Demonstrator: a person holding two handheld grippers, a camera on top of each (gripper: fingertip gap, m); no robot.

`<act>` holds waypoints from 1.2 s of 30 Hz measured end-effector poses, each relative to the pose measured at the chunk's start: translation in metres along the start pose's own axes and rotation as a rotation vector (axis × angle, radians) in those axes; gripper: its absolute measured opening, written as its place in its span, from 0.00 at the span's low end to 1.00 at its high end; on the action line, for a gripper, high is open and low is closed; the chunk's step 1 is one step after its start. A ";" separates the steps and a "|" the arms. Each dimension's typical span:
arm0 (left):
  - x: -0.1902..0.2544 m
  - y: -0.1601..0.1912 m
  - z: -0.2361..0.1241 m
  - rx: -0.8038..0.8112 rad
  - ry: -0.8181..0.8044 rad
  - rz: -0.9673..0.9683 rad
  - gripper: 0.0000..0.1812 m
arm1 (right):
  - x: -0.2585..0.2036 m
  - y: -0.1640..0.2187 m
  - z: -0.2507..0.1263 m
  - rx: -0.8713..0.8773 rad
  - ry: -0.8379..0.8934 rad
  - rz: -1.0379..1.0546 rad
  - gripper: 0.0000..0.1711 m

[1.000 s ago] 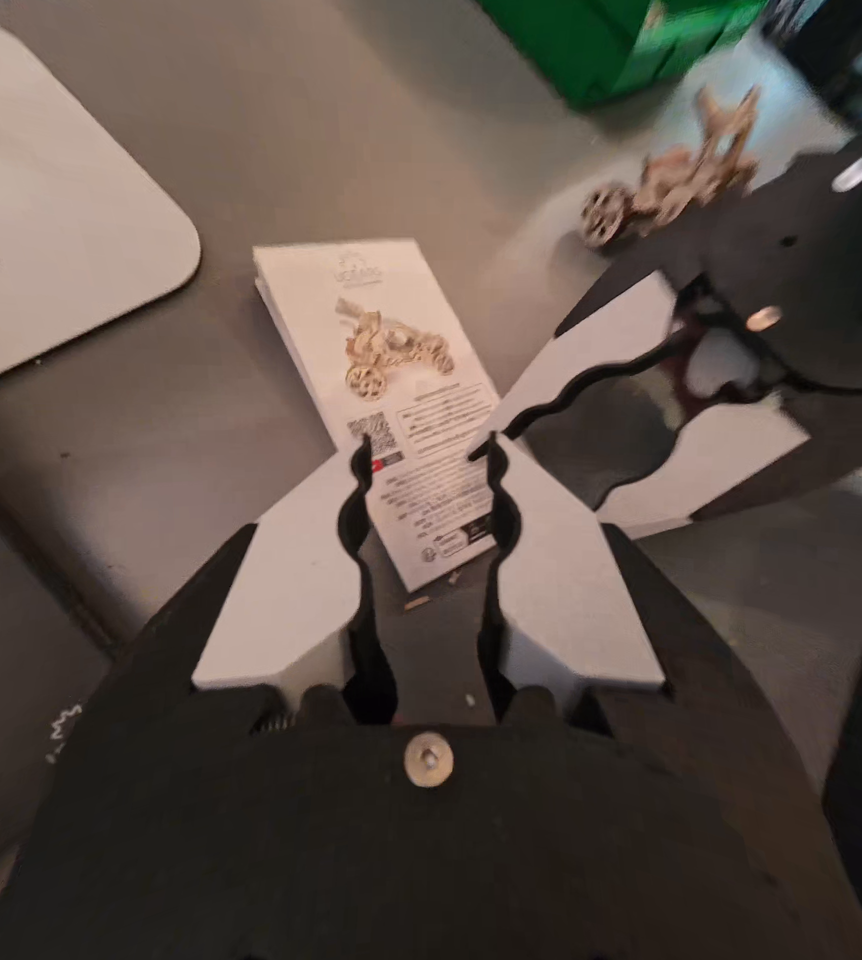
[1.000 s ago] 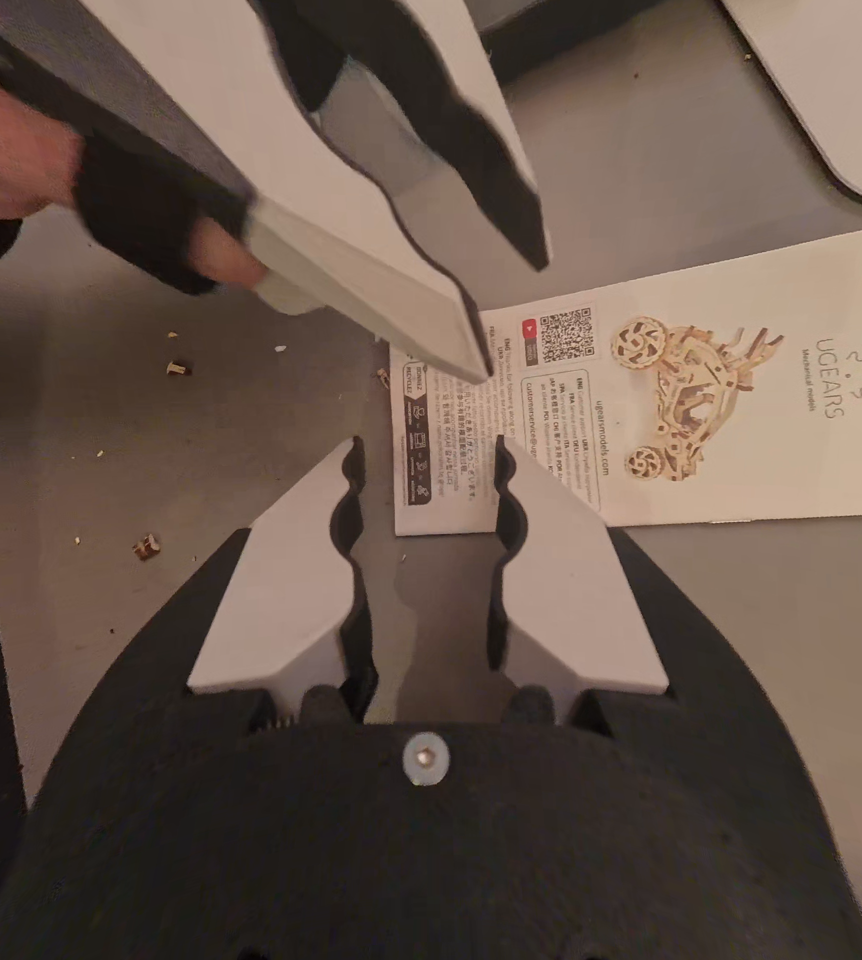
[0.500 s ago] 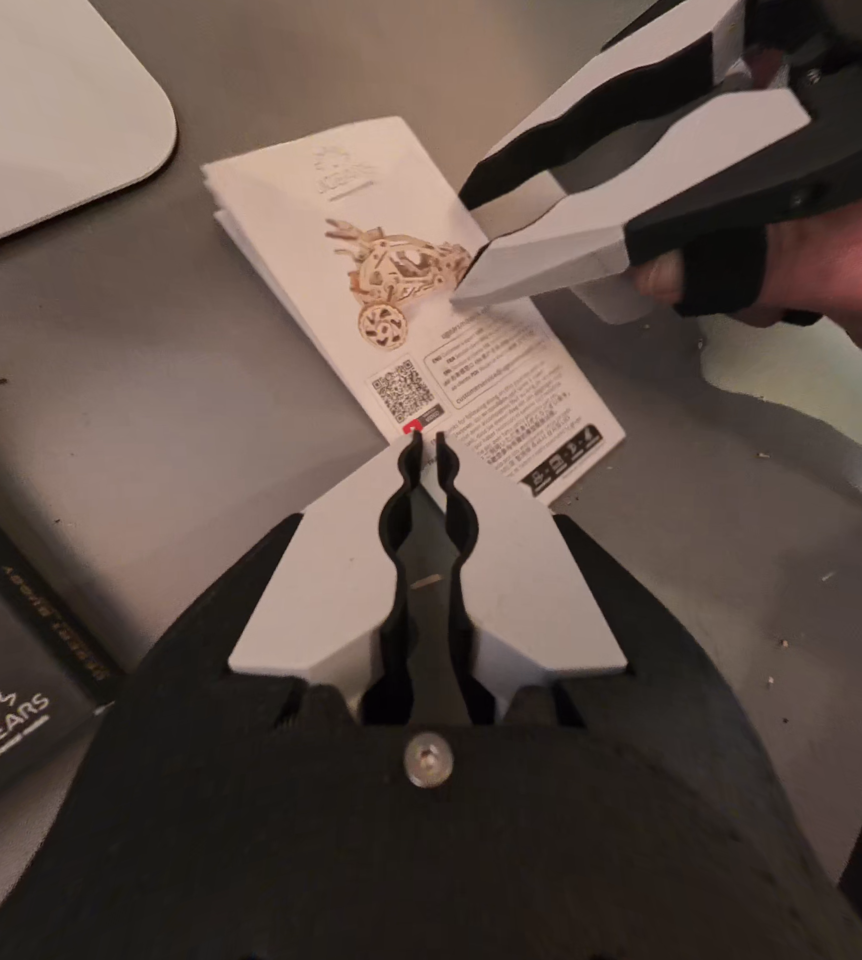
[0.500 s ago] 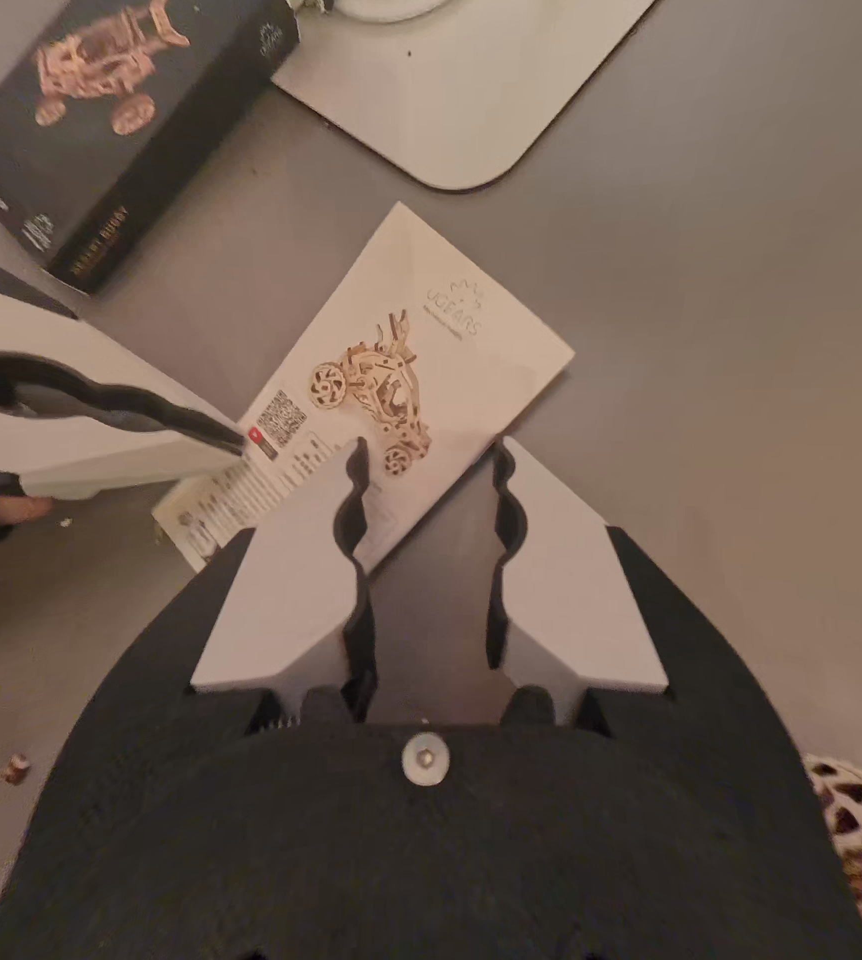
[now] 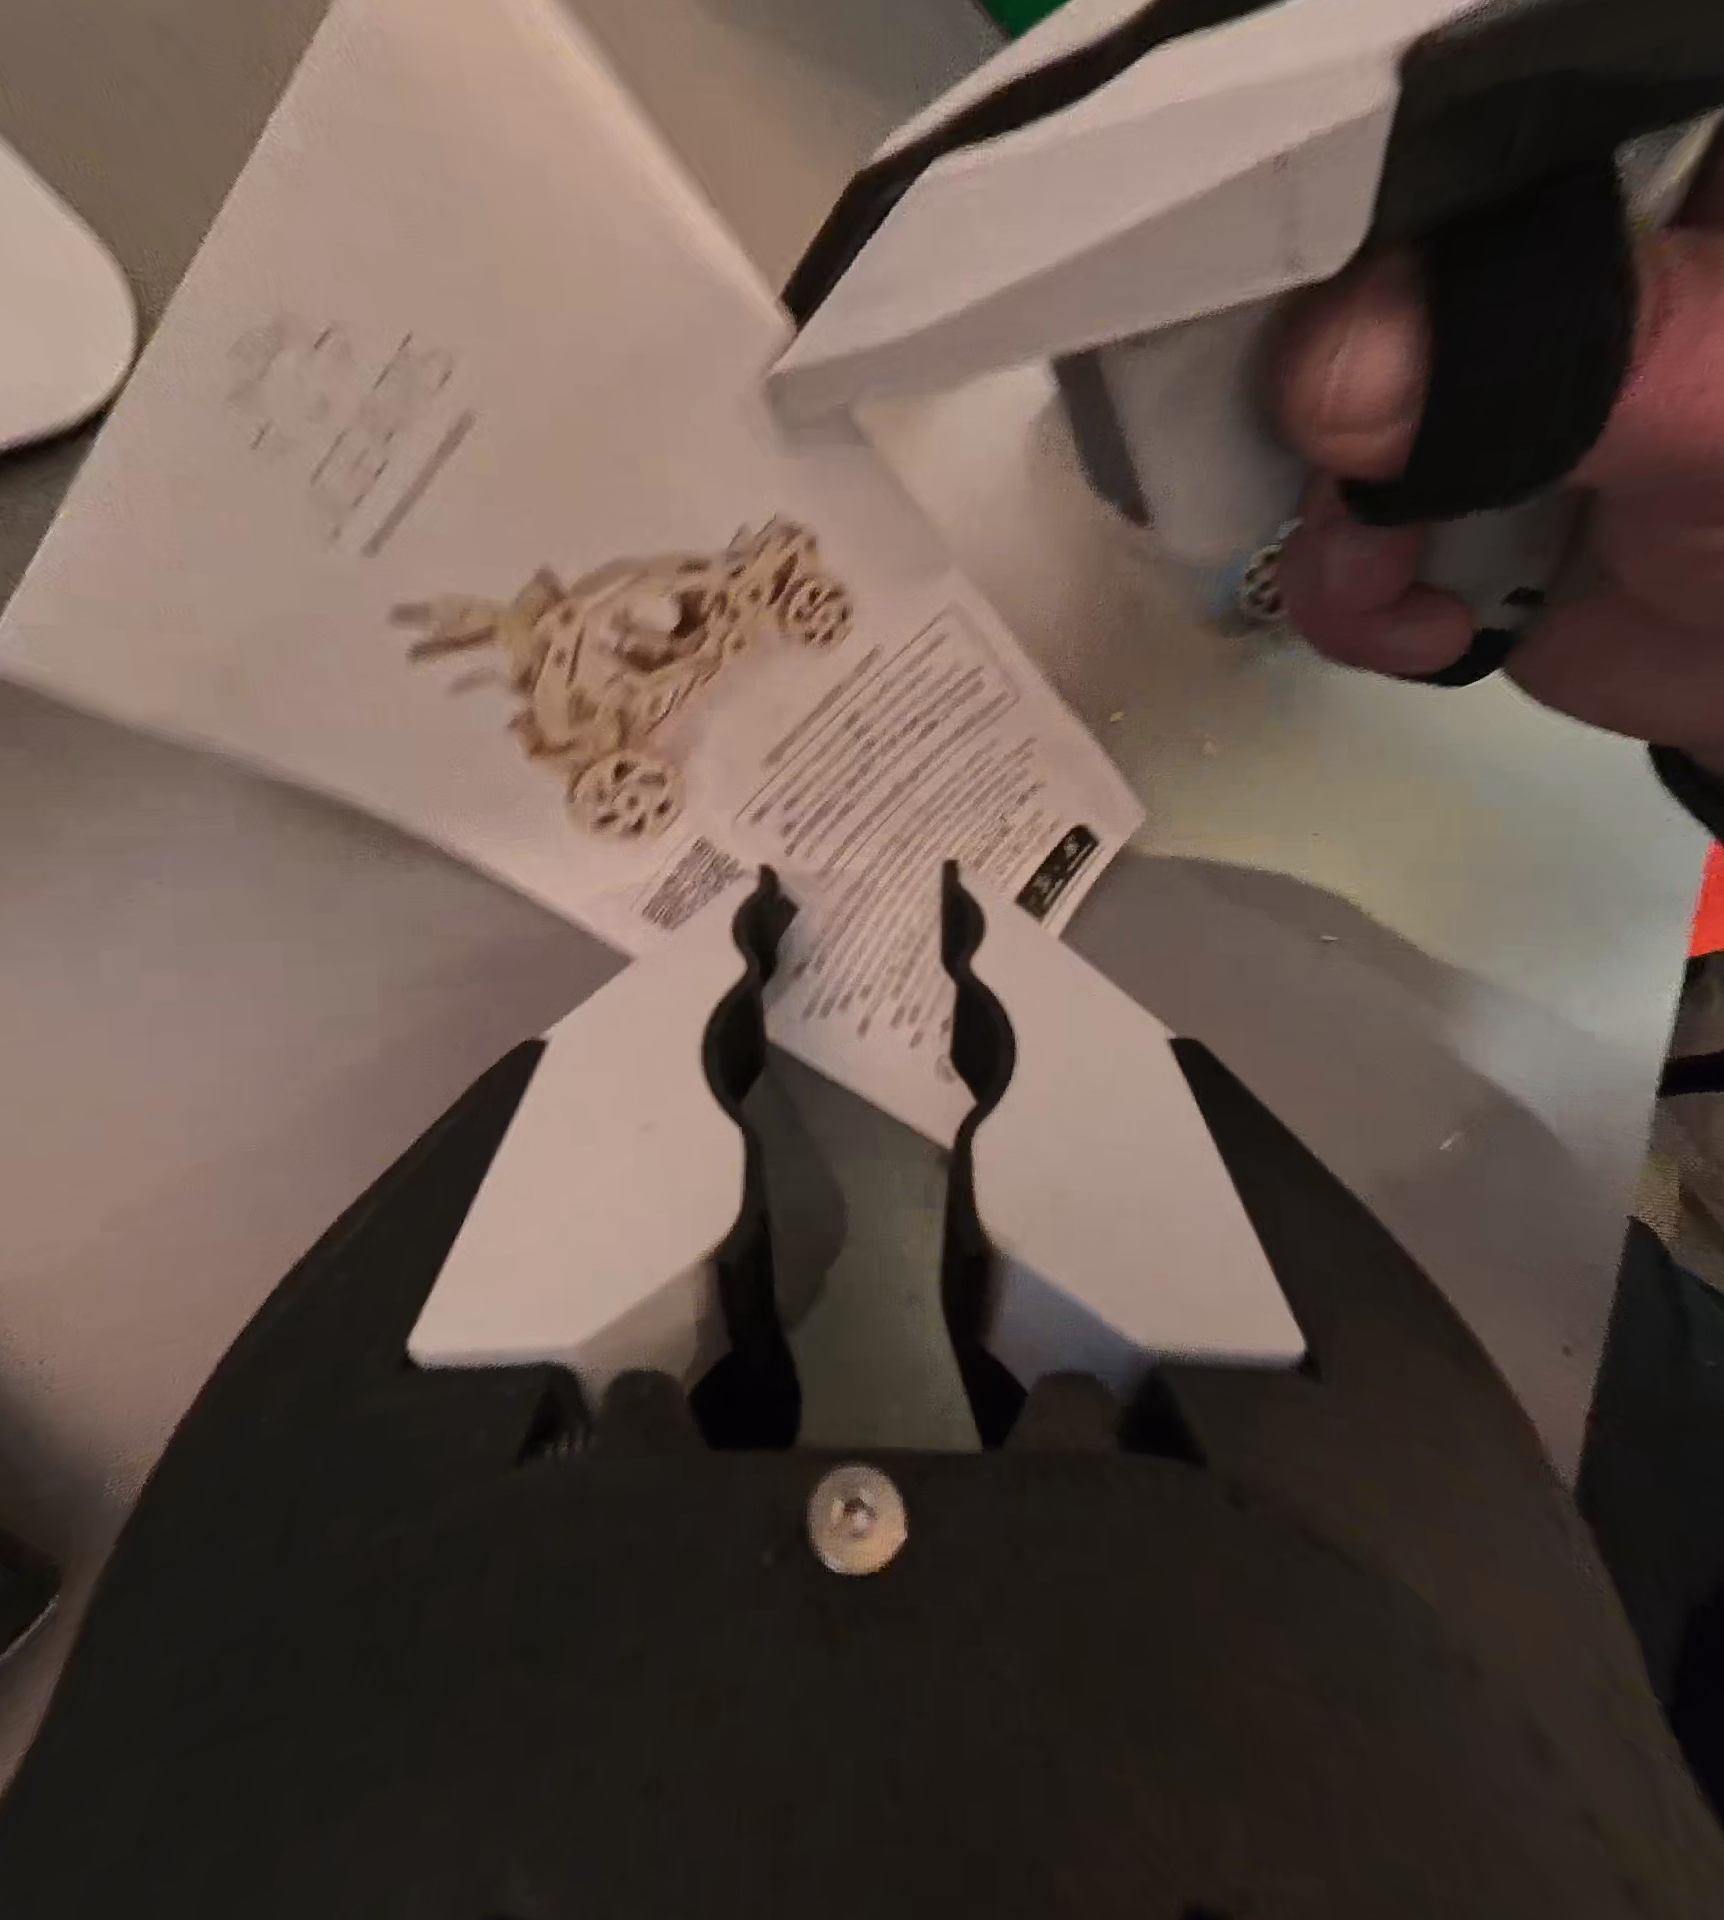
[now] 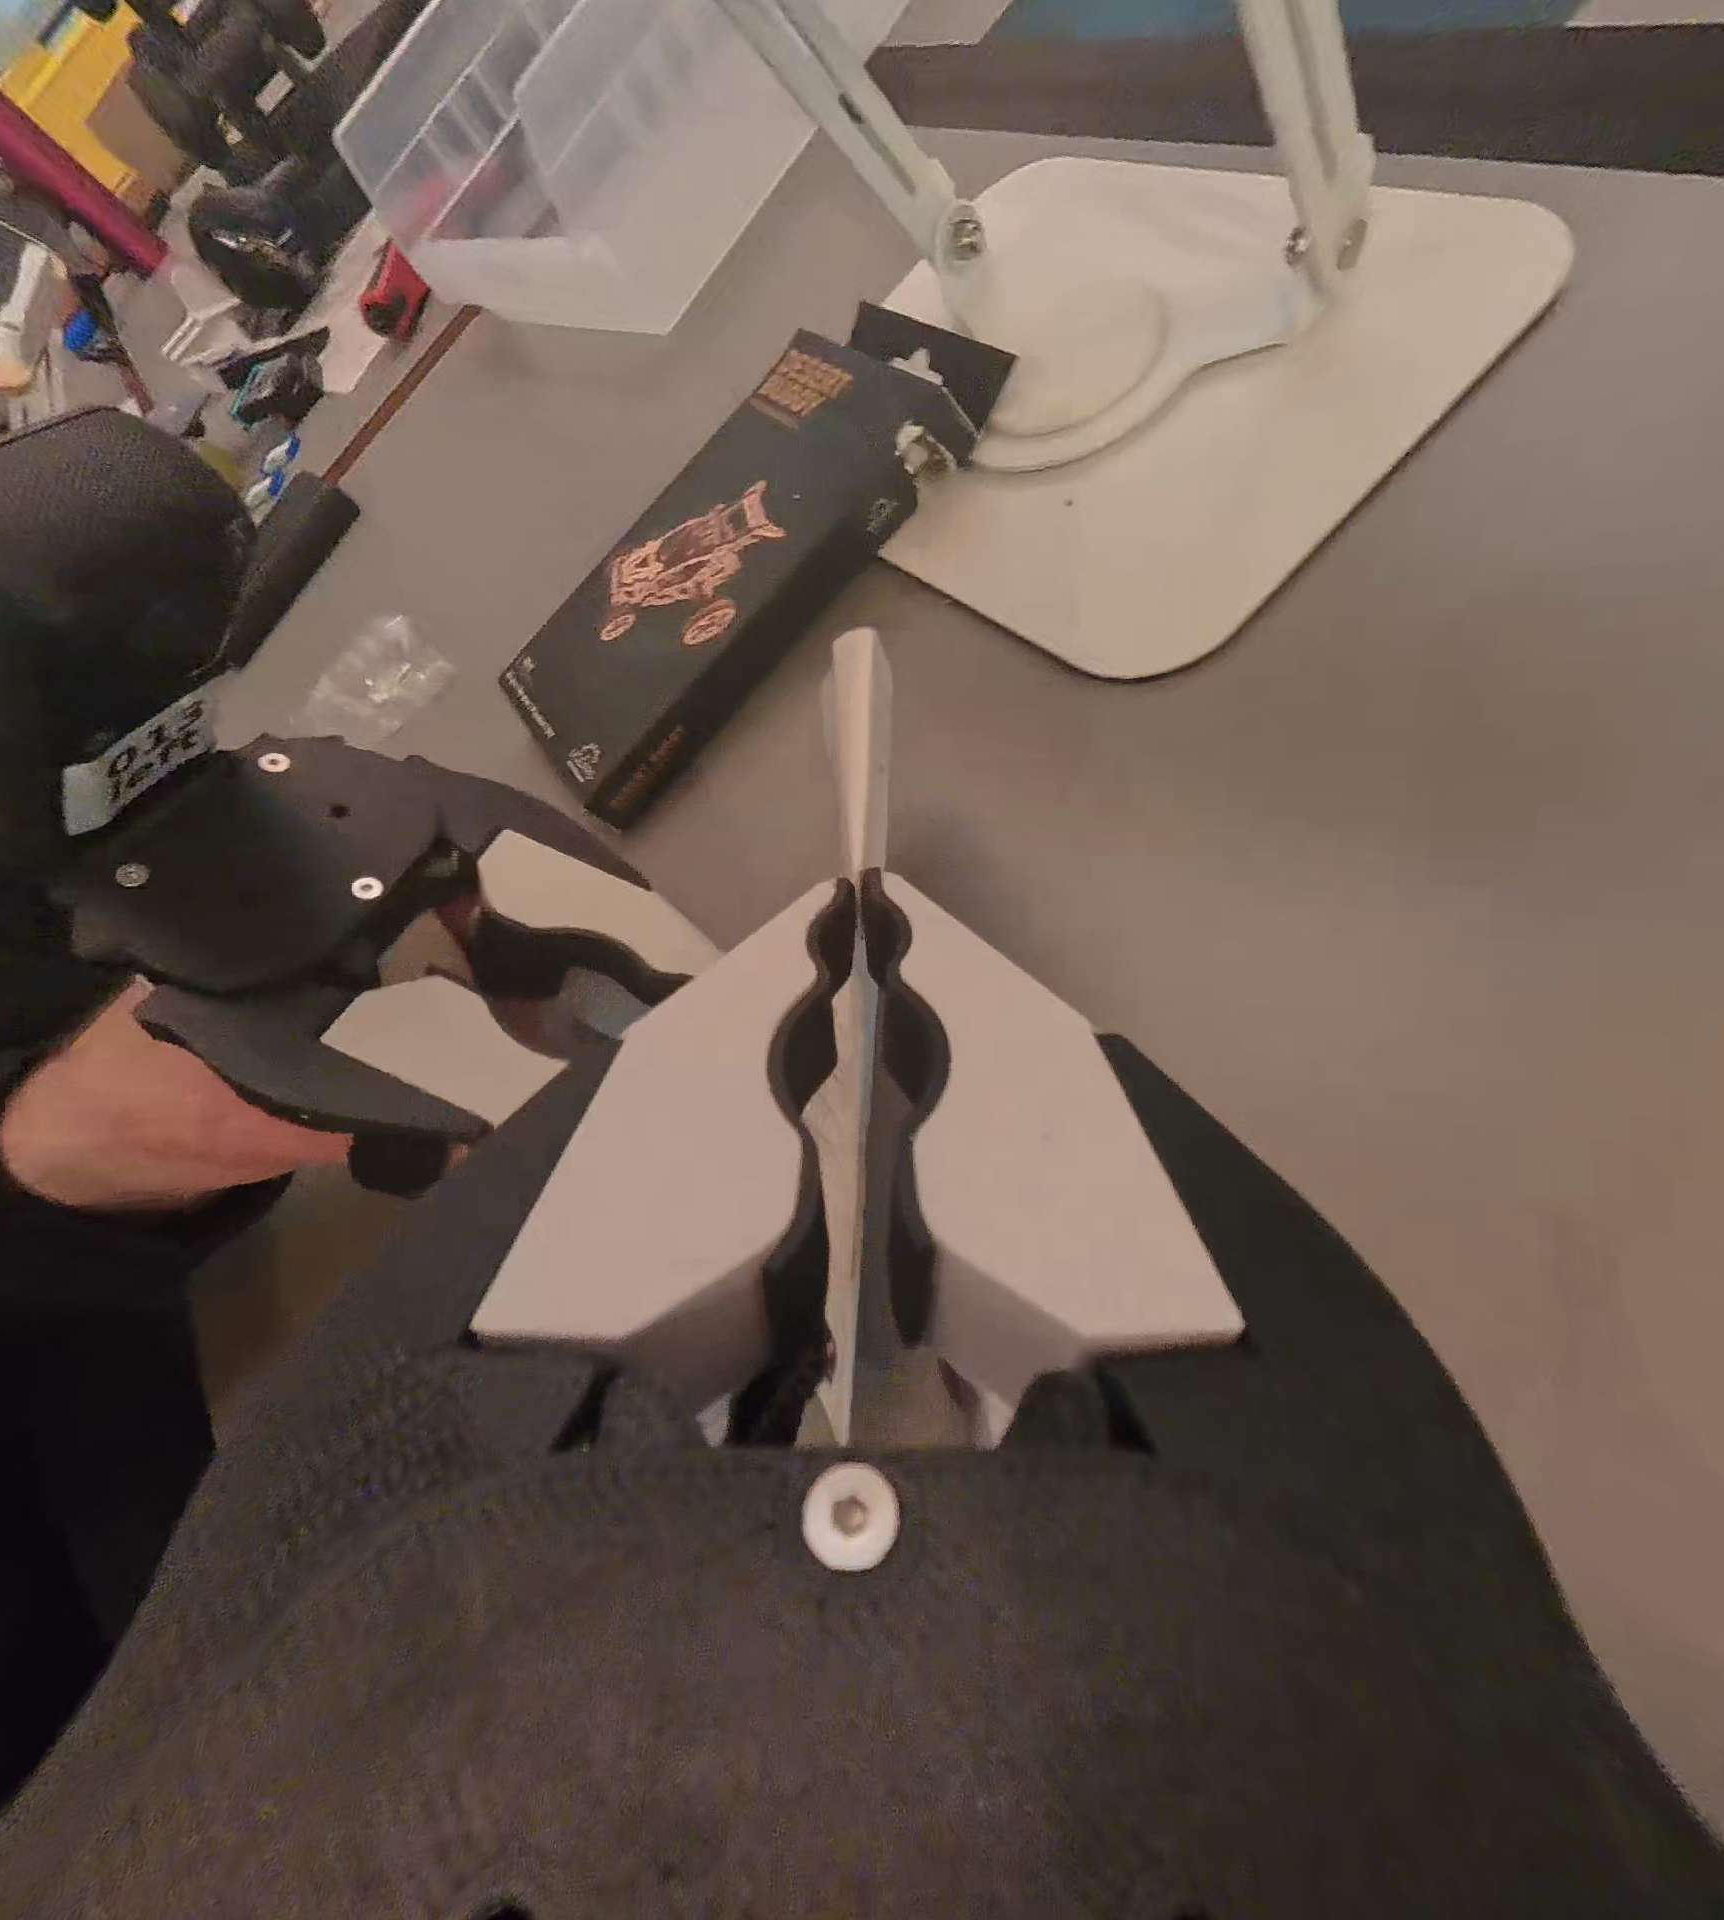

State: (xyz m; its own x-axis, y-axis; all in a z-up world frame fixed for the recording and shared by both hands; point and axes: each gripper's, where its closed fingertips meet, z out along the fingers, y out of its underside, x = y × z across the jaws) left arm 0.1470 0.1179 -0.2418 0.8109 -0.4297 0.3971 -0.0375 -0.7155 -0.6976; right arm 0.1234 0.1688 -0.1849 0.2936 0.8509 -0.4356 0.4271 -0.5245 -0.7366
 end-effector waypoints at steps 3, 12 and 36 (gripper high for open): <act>0.022 -0.016 -0.001 0.080 0.130 0.007 0.25 | -0.010 0.002 0.002 0.005 -0.040 0.021 0.00; 0.057 -0.055 -0.028 0.327 0.485 -0.038 0.21 | -0.038 0.005 0.006 0.035 -0.237 0.130 0.00; 0.046 -0.090 -0.045 0.371 0.674 -0.117 0.28 | -0.023 -0.032 -0.019 0.070 0.180 -0.310 0.00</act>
State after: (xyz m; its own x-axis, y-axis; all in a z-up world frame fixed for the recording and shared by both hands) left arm 0.1610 0.1377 -0.1344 0.2630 -0.6903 0.6740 0.3207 -0.5963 -0.7359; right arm 0.1192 0.1654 -0.1414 0.3077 0.9470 -0.0927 0.4616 -0.2337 -0.8558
